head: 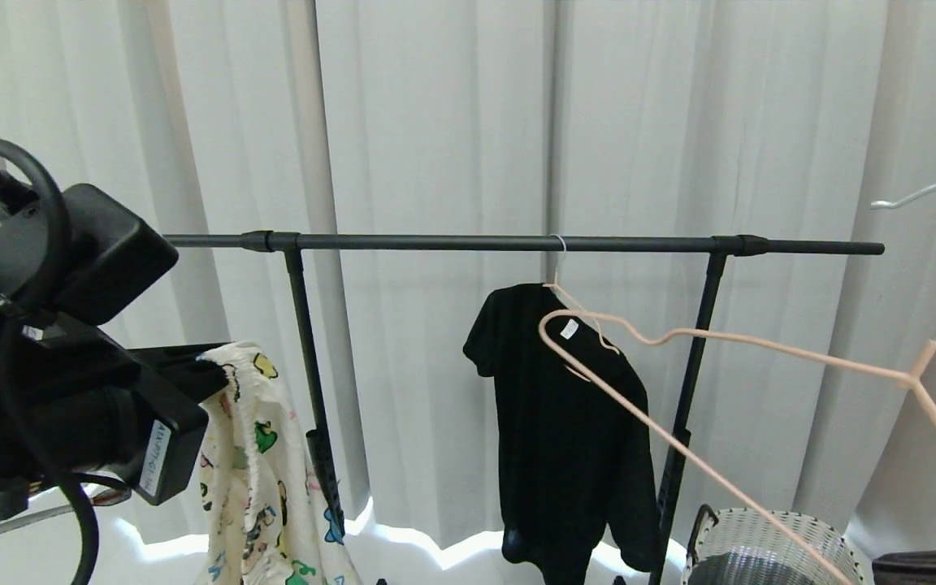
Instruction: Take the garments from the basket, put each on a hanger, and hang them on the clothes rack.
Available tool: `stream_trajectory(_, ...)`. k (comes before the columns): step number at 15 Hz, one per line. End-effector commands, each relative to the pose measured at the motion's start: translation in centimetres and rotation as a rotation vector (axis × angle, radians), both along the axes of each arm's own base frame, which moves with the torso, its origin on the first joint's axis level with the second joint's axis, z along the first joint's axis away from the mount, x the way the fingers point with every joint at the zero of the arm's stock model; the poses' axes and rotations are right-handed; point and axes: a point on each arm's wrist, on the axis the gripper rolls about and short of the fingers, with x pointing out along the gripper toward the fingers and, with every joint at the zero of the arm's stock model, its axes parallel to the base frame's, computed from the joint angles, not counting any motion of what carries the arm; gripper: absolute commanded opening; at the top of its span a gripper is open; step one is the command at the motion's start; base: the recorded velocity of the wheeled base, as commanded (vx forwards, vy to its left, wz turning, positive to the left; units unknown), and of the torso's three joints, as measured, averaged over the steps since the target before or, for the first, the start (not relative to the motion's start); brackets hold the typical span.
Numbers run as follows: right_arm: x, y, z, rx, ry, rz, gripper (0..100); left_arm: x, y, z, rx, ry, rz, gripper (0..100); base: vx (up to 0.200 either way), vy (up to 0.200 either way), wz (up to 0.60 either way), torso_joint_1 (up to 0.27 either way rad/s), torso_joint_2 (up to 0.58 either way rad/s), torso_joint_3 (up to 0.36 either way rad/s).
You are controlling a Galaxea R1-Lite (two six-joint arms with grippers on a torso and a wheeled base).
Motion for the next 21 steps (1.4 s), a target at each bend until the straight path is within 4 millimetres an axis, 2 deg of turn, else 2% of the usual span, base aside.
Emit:
stream_trajectory(1, -1.1, 1.1, -0.2, 0.029, 0.066, 0.149, 0, 1.6, -1.2, -1.2, 0.017, 0.032, 0.001, 0, 0.0, 0.0, 0.0, 0.0, 0.0, 0.0)
stream_trajectory(4, -2.0, 2.4, -0.3, 0.066, 0.172, 0.263, 0, 3.8, -2.8, -1.6, 0.002, 0.048, 0.023, 0, 0.0, 0.0, 0.0, 0.0, 0.0, 0.0)
stream_trajectory(7, -1.8, 4.0, -0.3, 0.073, 0.22, 0.314, 0, 6.0, -4.3, -0.9, -0.195, 0.104, 0.15, 0, 0.0, 0.0, 0.0, 0.0, 0.0, 0.0)
stream_trajectory(11, 0.1, 7.3, -0.9, 0.078, 0.247, 0.307, 0, 6.5, -4.6, -1.0, -0.219, 0.127, 0.18, 0, 0.0, 0.0, 0.0, 0.0, 0.0, 0.0)
stream_trajectory(13, 0.8, 8.6, -1.2, 0.083, 0.256, 0.302, 0, 7.1, -4.9, -1.3, -0.238, 0.122, 0.256, 0, 0.0, 0.0, 0.0, 0.0, 0.0, 0.0)
stream_trajectory(21, 3.1, 10.8, -2.0, 0.105, 0.233, 0.251, 0, 7.1, -4.9, -0.2, -0.28, 0.087, 0.283, 0, 0.0, 0.0, 0.0, 0.0, 0.0, 0.0)
